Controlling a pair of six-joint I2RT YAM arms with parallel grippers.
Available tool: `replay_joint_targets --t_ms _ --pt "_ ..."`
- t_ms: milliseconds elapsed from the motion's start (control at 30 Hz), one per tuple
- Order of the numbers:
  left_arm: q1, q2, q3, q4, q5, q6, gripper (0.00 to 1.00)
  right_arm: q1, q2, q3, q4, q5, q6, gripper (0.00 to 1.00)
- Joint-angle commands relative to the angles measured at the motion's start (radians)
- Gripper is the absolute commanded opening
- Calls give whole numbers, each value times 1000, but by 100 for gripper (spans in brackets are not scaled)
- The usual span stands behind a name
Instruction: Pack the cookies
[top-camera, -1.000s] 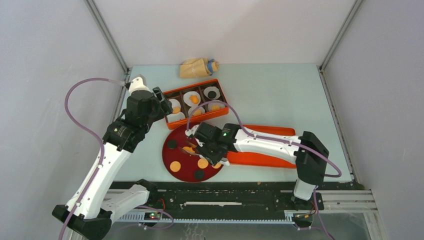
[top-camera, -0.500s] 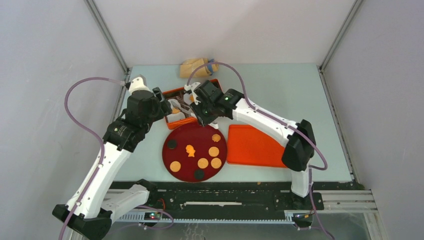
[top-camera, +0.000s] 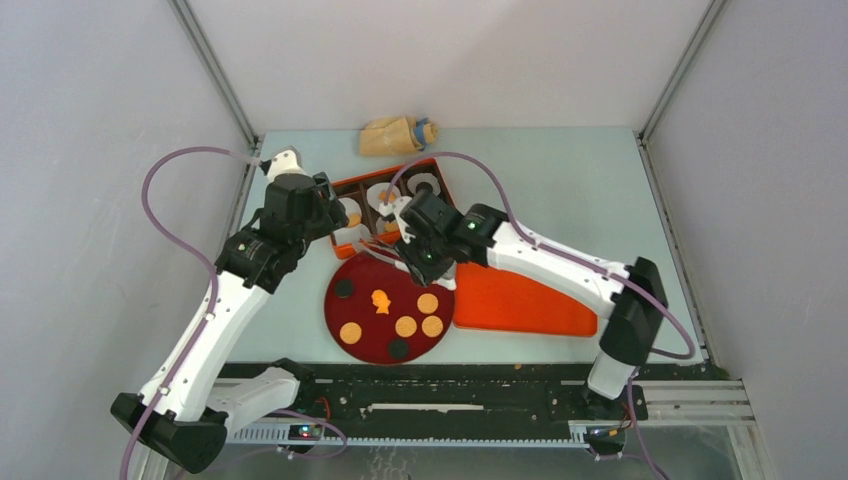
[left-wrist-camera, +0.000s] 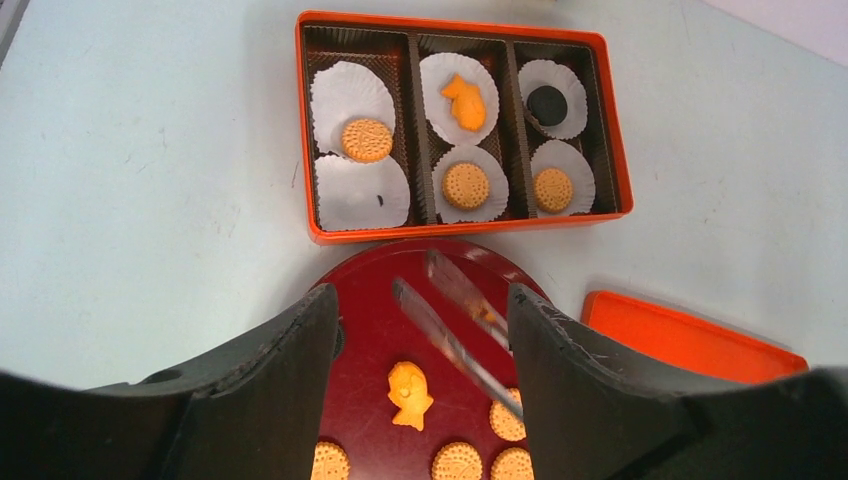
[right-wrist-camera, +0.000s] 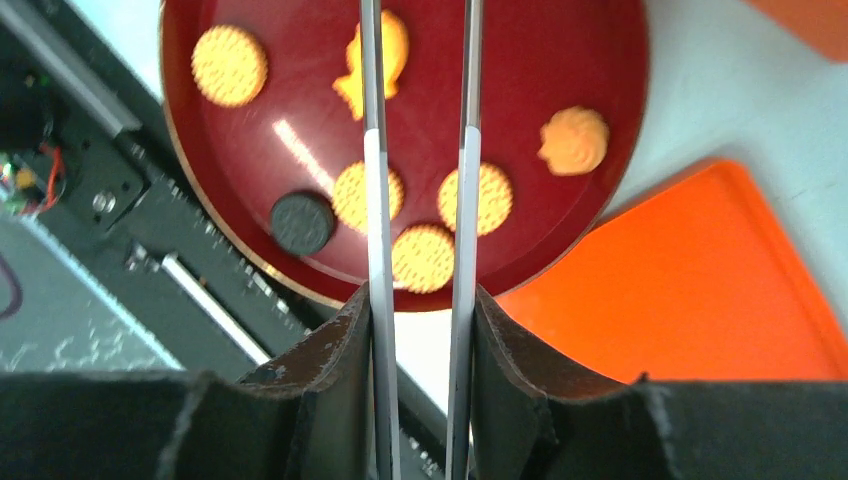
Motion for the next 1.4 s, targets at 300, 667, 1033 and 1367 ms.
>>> replay_joint_targets --t_ms 300,667,1033,1367 --pt "6 -22 23 26 56 -2 68 124 -154 -302 67 13 181 43" --pt "6 -51 15 16 40 2 68 136 -104 -285 93 -43 213 46" --pt "5 -84 11 14 50 -8 68 153 -190 -261 74 17 238 47" --pt "6 -90 5 11 49 -10 68 190 -134 -236 17 19 227 48"
